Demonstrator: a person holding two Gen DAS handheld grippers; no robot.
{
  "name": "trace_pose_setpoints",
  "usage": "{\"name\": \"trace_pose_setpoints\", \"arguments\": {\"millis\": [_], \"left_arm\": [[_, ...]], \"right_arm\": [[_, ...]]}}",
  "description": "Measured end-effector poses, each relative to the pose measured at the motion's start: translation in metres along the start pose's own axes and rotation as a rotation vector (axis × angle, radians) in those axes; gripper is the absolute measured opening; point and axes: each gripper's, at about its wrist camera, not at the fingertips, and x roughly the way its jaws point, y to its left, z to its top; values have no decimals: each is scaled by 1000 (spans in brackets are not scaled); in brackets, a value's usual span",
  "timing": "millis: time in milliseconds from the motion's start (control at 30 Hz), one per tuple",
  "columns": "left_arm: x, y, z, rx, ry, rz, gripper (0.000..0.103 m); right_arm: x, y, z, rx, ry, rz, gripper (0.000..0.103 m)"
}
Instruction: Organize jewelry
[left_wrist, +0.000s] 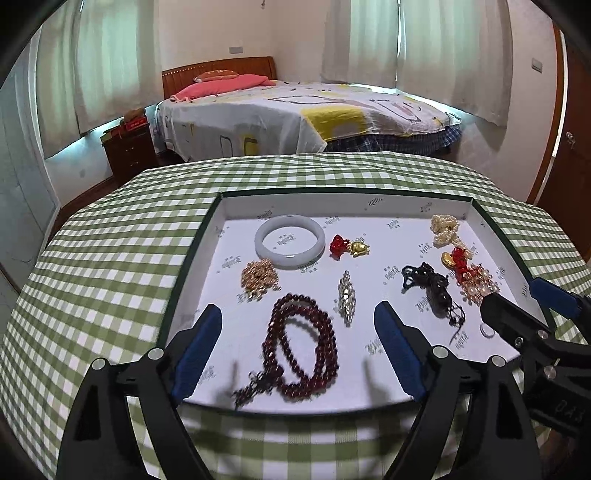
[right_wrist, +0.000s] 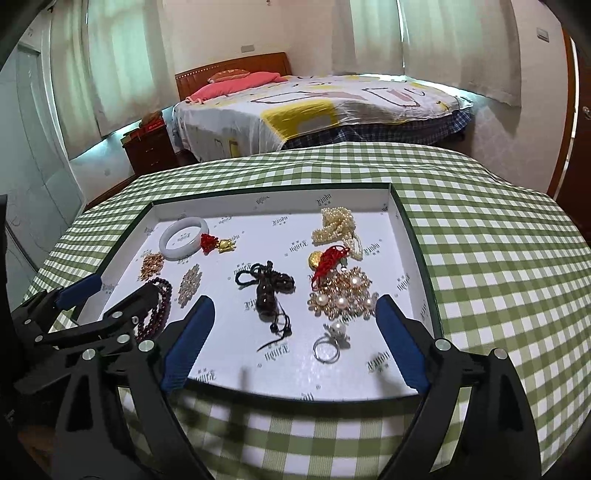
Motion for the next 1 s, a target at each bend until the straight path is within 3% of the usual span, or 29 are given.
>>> {"name": "trace_pose_setpoints", "arguments": {"millis": [400,1000], "left_arm": [[-65,16,-24,-7,-51,23,84],[-200,29,-23,-27,-241,64,85]], "right_arm": [[-54,2,-21,15,-15,-15,90],[-182,31,-19,-65,-189,8,96]]}}
